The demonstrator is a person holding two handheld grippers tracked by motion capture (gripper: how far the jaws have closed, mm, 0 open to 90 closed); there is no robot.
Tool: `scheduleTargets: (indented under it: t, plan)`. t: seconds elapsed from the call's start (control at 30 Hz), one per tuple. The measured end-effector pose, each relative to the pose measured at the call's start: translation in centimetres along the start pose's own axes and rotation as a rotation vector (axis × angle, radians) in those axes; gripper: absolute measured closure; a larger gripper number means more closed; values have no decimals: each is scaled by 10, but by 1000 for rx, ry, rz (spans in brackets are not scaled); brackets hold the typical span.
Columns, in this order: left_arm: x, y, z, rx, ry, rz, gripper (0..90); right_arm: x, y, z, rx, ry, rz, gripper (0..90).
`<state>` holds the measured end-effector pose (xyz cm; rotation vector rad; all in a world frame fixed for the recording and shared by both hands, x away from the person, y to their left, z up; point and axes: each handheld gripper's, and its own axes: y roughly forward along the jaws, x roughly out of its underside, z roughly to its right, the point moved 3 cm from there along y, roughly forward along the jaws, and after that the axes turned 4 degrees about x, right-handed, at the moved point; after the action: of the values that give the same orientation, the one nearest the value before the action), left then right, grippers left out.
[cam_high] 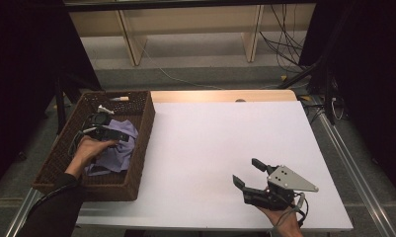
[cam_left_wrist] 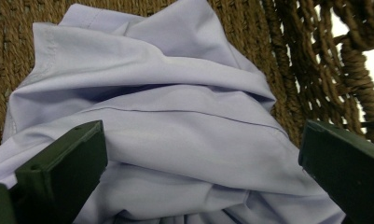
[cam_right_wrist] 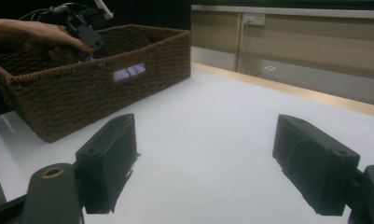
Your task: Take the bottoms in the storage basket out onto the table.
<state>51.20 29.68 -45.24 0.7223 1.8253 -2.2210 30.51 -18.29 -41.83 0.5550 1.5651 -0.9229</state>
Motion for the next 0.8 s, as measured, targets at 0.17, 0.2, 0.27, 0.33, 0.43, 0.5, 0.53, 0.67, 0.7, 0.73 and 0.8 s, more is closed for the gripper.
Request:
scheduleTargets:
  t: [0.17,0.2,0.27,0.33,0.43,0.5,0.53,0.67,0.7,0.73,0.8]
  plan:
    - [-1,5,-3,-2,-6,-28,11,0,0,0,0,1,-1,226]
    - [-2,6,-5,-3,-10,-35,11,0,0,0,0,1,-1,226]
    - [-1,8,-8,-9,-15,-47,11,0,0,0,-1,0,-1,226]
    - [-1,11,-10,-6,-23,-61,11,0,0,0,-1,0,-1,227]
    - [1,14,-12,0,-32,-86,11,1,1,0,-6,-1,-4,229]
    - [2,17,-12,2,-32,-107,12,1,1,0,-7,-2,-9,229]
    - [3,18,-13,-2,-36,-115,12,1,1,0,-8,-1,-9,229]
    - [6,25,-16,5,-48,-164,9,1,2,-1,-10,-5,-9,229]
    - [7,26,-16,5,-52,-166,7,1,2,-1,-10,-6,-8,229]
    - [8,27,-16,7,-55,-171,4,1,2,-1,-10,-6,-9,229]
    - [9,30,-16,9,-57,-182,2,1,1,-1,-11,-6,-8,230]
